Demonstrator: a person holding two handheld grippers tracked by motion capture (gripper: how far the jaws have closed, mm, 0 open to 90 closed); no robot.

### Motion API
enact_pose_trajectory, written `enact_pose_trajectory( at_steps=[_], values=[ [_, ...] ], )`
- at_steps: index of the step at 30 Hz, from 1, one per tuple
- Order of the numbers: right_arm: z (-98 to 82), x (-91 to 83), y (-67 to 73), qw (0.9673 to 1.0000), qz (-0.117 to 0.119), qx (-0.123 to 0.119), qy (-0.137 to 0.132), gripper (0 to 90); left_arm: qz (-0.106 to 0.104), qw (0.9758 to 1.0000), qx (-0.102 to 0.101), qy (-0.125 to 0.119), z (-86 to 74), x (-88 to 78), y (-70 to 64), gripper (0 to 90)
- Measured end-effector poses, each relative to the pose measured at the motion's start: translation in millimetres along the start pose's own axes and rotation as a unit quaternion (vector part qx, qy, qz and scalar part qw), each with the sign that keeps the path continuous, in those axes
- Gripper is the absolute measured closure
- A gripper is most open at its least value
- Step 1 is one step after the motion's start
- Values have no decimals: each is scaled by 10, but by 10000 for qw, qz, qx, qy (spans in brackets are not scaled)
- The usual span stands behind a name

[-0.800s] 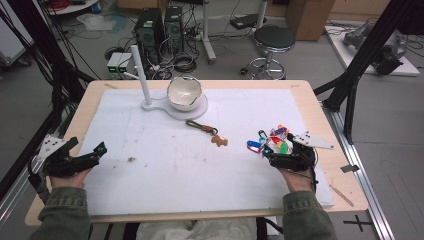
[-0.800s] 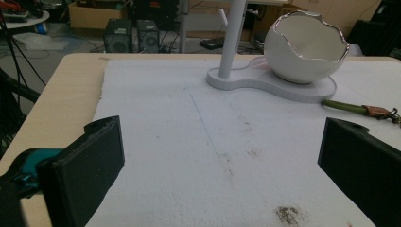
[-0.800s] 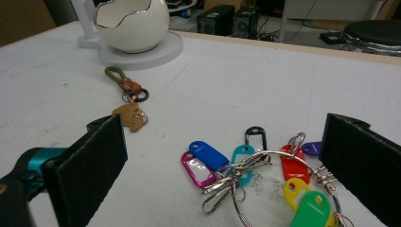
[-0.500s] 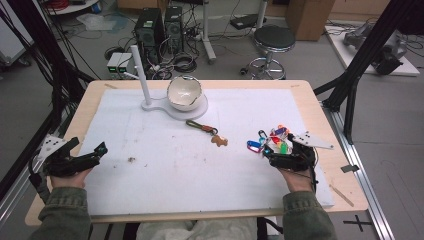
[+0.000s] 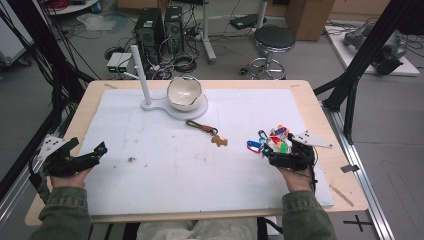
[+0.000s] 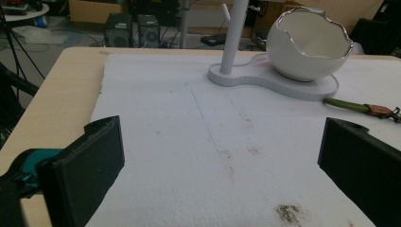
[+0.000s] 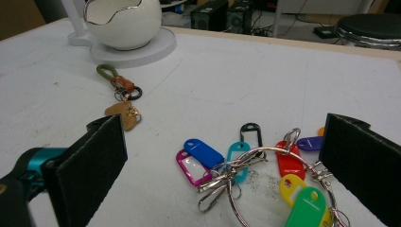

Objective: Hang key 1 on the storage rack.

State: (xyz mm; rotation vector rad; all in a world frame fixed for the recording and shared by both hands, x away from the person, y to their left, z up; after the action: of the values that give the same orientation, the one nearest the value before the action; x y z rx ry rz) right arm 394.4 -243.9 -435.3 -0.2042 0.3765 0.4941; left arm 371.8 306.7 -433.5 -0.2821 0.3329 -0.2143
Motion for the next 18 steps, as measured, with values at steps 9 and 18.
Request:
enact_pose_trajectory(
  at_steps=[9, 18],
  values=[
    [49, 57, 43, 9998, 116, -66, 131, 8, 52, 10000, 58, 46, -18, 2, -10, 17],
    [194, 166, 12, 9997, 172, -65, 179, 8, 91, 10000, 5, 39, -13, 6, 18, 17]
  ],
)
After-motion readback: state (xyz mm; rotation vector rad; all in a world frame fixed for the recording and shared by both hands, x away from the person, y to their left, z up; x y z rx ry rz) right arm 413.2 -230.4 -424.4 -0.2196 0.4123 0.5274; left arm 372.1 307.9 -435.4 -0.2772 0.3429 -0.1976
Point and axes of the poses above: each handheld gripper's, and its own axes: x roughly forward along the jaws, z roughly out of its top, y roughly to its left, the point moved 10 cm from there along x, roughly forward along the jaws, and after that the axes turned 10 degrees about -x, right-handed, at the moved point
